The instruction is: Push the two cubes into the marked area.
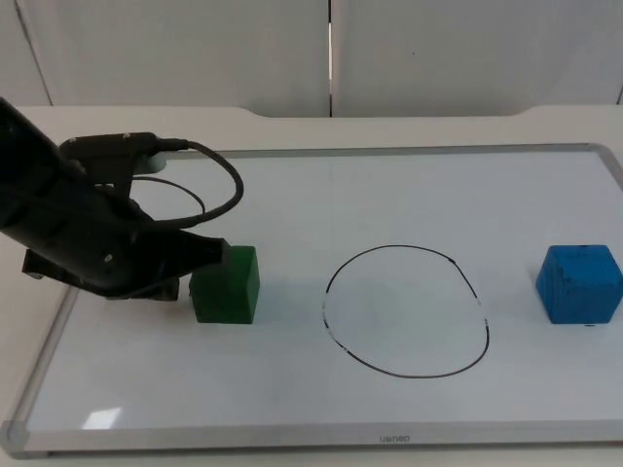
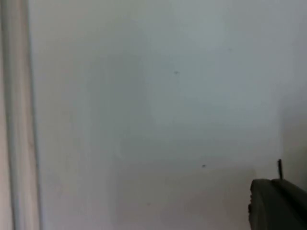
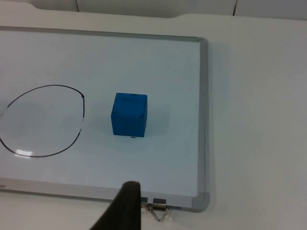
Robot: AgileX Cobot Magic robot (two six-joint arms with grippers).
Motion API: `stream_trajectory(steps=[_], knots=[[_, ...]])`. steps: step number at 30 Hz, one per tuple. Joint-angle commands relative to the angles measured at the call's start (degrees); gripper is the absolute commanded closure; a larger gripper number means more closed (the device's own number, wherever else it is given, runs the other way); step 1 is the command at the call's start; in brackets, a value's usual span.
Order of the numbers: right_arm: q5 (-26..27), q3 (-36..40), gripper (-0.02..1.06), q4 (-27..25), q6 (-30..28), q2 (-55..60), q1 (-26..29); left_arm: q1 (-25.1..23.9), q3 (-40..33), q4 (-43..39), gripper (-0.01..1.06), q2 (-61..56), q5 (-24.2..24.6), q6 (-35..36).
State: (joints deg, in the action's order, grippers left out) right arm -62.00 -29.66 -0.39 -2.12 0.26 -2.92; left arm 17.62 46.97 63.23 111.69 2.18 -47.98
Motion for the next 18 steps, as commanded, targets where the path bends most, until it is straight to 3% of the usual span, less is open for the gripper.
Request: stream_trajectory(steps=[1,18], knots=[[0.2,0.2,-0.01,-0.2,-0.1,-0.3,0.4,1.1,0.3,0.8,1.05,0.2,-0.3,0.3],[0.2,0.2,-0.01,-0.3,-0.1,-0.3,0.4,3.9,0.3,1.4,1.05,0.2,0.1,0.4]])
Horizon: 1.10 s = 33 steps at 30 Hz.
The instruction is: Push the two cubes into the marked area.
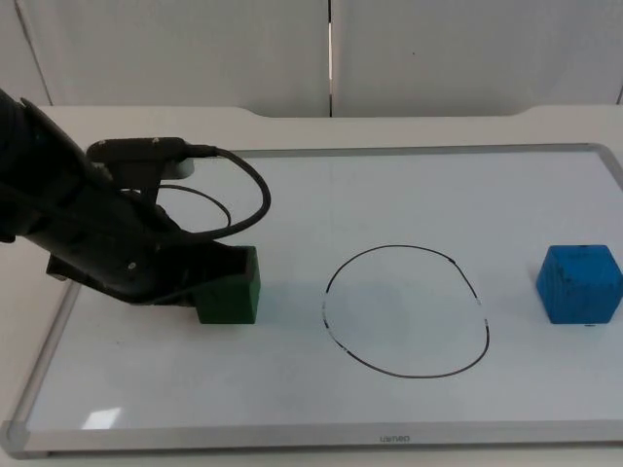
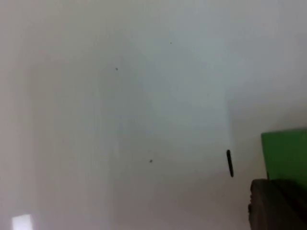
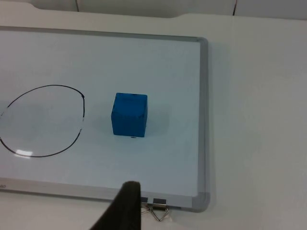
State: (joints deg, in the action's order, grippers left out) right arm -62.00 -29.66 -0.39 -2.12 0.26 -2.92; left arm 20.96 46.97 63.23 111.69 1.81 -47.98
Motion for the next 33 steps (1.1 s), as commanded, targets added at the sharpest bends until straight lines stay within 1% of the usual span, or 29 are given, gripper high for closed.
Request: stream_trajectory(steps=[1,6,10,14,17,18,24,29,33], knots=[[0.2,0.2,-0.01,-0.3,-0.1,-0.3,0.4,0.8,0.3,1.4,1.05,0.2,0.5,0.4],[0.2,0.2,-0.01,-0.3,-0.1,-0.3,0.4,1.2,0.3,1.9,1.05,0.2,0.4,0.4],[0.2,0.2,-0.01,-0.3,-0.1,-0.3,0.4,1.3,0.3,2.2,1.05,0.2,-0.9,0.4],[0.2,0.2,-0.01,-0.3,-0.1,-0.3,0.4,1.3,0.3,2.2,1.05,0.2,-1.1,0.4],[0.2,0.2,-0.01,-0.3,-0.1,-0.3,0.4,2.3,0.3,2.2,1.05,0.2,-1.1,0.5],[0.2,0.2,-0.01,-0.3,-0.1,-0.3,0.4,2.5,0.3,2.2,1.05,0.2,-1.8,0.5],[0.2,0.2,-0.01,-0.3,-0.1,-0.3,0.4,3.9,0.3,2.2,1.05,0.2,-2.8,0.5],[0.2,0.2,-0.01,-0.3,-0.1,-0.3,0.4,4.4,0.3,2.2,1.05,0.2,-3.4,1.2],[0.1,0.2,-0.01,-0.1,-0.1,-0.3,0.4,4.4,0.3,2.2,1.05,0.2,-3.0,1.6]])
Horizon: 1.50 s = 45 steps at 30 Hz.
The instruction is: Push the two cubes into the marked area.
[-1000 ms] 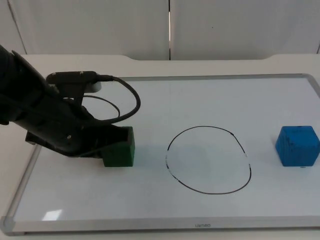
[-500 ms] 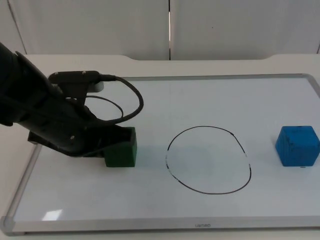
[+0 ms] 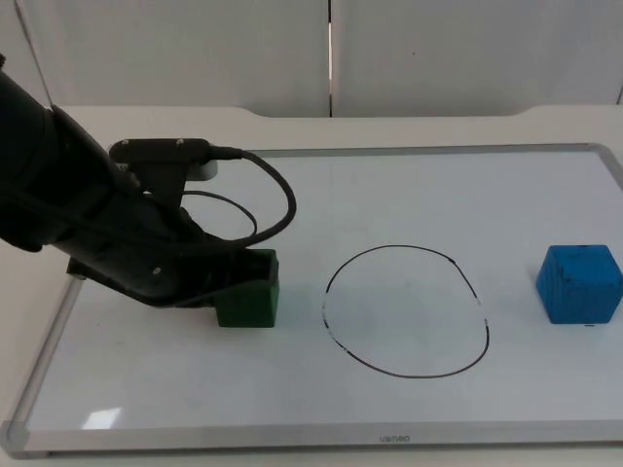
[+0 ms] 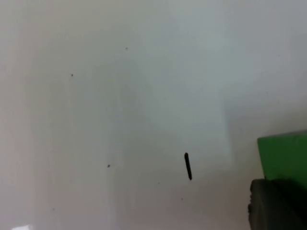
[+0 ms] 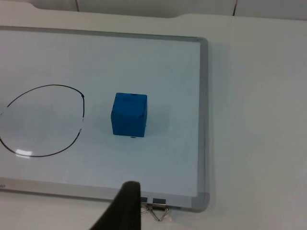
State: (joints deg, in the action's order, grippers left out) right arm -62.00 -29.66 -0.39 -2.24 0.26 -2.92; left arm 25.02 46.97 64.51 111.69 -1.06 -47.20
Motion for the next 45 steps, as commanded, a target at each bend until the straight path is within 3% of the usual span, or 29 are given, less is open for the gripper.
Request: stream_trajectory(steps=[1,15,45], knots=[[0.1,0.2,-0.01,-0.1,0.0,-0.3,0.4,0.4,0.3,0.9,1.05,0.2,0.3,0.9],[0.1,0.2,-0.01,-0.1,0.0,-0.3,0.4,2.6,0.5,1.0,1.05,0.2,0.3,1.2],[0.1,0.2,-0.01,-0.3,0.0,-0.3,0.4,2.9,3.0,0.6,1.05,0.3,7.8,0.8]])
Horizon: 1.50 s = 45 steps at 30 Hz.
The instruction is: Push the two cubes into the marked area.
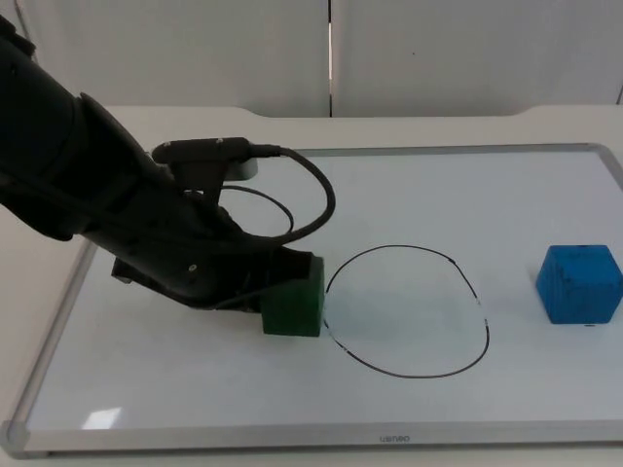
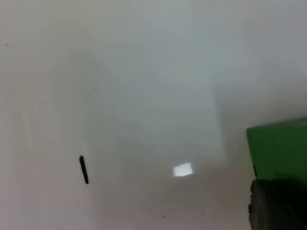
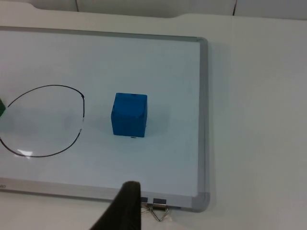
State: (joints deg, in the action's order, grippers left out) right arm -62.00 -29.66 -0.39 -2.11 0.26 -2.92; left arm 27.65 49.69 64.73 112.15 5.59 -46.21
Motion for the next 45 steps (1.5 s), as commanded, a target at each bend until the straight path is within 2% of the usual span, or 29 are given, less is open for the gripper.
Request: stream_trajectory(steps=[1,14,30,45], knots=[[0.1,0.2,-0.01,-0.3,-0.1,-0.3,0.4,0.3,0.2,0.4,1.05,-0.1,1.1,-0.2],[0.1,0.2,-0.01,-0.3,-0.1,-0.3,0.4,0.3,0.2,0.2,1.05,-0.1,4.1,-1.8],[0.1,0.2,-0.01,-0.3,-0.1,-0.3,0.4,2.7,1.9,0.2,1.05,0.1,0.5,-1.9],[0.1,0.2,-0.01,-0.1,-0.1,-0.3,0.4,2.7,2.9,0.4,1.05,2.9,2.2,-1.9]])
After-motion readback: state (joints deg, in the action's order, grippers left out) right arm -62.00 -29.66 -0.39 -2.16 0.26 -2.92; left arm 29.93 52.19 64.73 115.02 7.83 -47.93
